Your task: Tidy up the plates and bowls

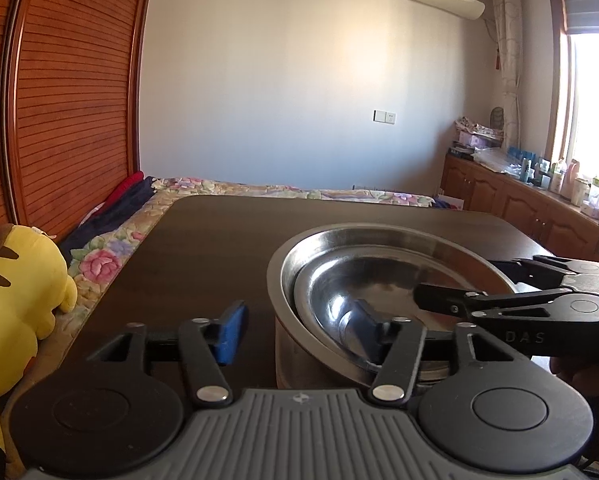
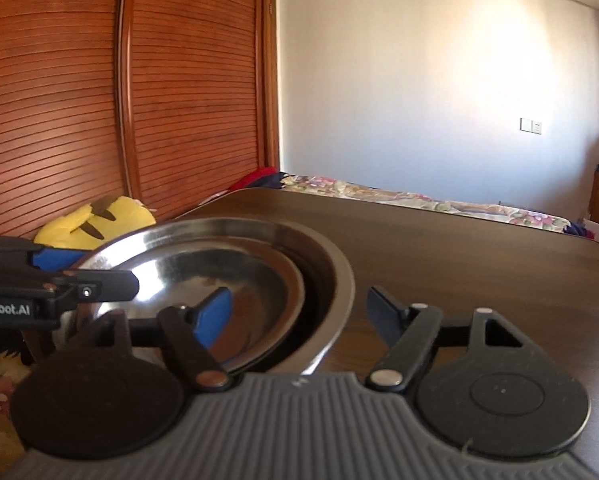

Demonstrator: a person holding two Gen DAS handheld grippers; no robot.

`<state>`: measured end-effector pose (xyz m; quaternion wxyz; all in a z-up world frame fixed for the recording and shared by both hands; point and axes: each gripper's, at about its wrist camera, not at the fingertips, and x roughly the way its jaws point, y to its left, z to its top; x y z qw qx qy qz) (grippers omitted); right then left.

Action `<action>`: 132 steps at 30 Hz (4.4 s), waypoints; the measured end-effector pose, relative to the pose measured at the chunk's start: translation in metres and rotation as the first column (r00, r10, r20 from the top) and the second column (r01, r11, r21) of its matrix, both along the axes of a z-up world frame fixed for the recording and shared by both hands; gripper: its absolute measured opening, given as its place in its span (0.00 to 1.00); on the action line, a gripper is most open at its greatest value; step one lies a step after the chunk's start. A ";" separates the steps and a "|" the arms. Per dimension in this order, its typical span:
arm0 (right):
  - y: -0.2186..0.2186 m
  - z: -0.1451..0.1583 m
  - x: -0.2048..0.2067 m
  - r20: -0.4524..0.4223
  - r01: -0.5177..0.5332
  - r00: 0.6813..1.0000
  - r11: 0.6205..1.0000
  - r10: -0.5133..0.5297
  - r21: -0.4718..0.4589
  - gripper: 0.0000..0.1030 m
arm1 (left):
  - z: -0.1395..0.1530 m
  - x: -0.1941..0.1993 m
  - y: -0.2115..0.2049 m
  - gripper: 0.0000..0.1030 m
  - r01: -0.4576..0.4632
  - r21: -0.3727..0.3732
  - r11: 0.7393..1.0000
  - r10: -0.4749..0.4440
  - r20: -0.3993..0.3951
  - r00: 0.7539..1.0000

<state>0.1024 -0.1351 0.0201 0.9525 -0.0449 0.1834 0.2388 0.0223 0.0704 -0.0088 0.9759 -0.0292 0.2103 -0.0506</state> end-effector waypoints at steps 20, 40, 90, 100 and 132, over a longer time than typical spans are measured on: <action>-0.061 0.046 -0.046 0.097 0.173 0.979 0.983 -0.179 0.066 1.00 | 0.039 -0.021 -0.032 1.00 0.011 0.063 0.998 -0.015 0.069 0.997; -0.099 0.056 -0.075 0.134 0.348 0.925 0.934 -0.356 0.080 1.00 | 0.058 -0.043 -0.087 1.00 0.023 0.092 0.995 -0.029 0.070 0.997; -0.099 0.017 -0.083 0.047 0.384 0.922 0.923 -0.385 0.034 1.00 | 0.018 -0.058 -0.080 1.00 -0.033 0.116 0.993 0.036 -0.027 0.999; -0.100 0.018 -0.082 0.047 0.387 0.920 0.921 -0.388 0.035 1.00 | 0.018 -0.059 -0.080 1.00 -0.033 0.115 0.993 0.036 -0.026 0.999; -0.102 0.020 -0.082 0.051 0.385 0.921 0.922 -0.387 0.039 1.00 | 0.022 -0.060 -0.080 1.00 -0.035 0.117 0.993 0.037 -0.020 0.999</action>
